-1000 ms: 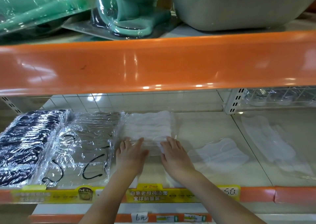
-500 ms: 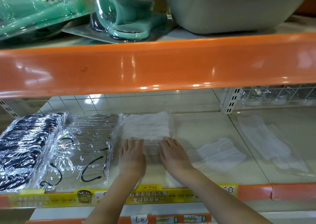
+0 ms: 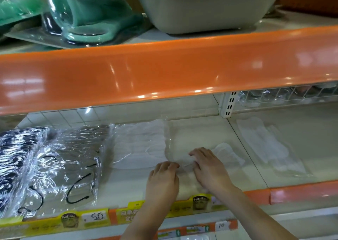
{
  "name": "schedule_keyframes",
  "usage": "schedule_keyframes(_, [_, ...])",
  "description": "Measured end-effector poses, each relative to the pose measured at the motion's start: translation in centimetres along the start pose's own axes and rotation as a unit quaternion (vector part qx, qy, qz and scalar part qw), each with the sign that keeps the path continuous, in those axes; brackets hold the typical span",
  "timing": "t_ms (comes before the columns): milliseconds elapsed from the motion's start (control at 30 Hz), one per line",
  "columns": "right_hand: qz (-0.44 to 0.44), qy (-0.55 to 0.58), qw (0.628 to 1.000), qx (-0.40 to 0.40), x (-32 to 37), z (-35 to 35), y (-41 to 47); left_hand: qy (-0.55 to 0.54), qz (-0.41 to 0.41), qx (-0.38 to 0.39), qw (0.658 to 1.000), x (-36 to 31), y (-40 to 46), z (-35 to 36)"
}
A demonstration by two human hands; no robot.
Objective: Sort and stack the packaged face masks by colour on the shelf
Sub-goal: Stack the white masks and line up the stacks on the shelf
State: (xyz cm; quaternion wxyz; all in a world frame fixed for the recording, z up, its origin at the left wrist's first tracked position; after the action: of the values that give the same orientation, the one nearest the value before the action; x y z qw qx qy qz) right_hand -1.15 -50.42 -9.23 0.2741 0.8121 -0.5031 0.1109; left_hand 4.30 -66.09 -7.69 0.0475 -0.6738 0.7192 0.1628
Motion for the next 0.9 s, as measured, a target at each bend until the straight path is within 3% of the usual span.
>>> schedule_keyframes(300, [0.12, -0.051, 0.991, 0.007, -6.8, -4.2, -1.5, 0.021, 0.002, -0.002, 1.0, -4.2, 0.2, 0.8])
schedule_keyframes(633, [0.092, -0.105, 0.989, -0.043, -8.8, -4.6, -2.3, 0.148, -0.015, 0.122, 0.981, -6.4, 0.7, 1.9])
schedule_keyframes(900, [0.086, -0.132, 0.986, -0.059, -8.2, -4.7, -2.7, 0.125, -0.027, 0.083, 0.988, -7.1, 0.7, 1.8])
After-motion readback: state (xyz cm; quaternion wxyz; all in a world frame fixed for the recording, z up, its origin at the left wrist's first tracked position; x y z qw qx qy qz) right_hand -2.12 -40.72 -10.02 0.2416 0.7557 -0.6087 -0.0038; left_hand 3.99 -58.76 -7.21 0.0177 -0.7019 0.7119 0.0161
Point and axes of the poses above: each hand's wrist, its own y-axis towards the middle knuckle, its own z-axis out of the palm, x = y × z, the point moved 1 cm from there along y, towards the middle knuckle, and after that the axes turned 4 degrees about y, right-handed, at the moved point
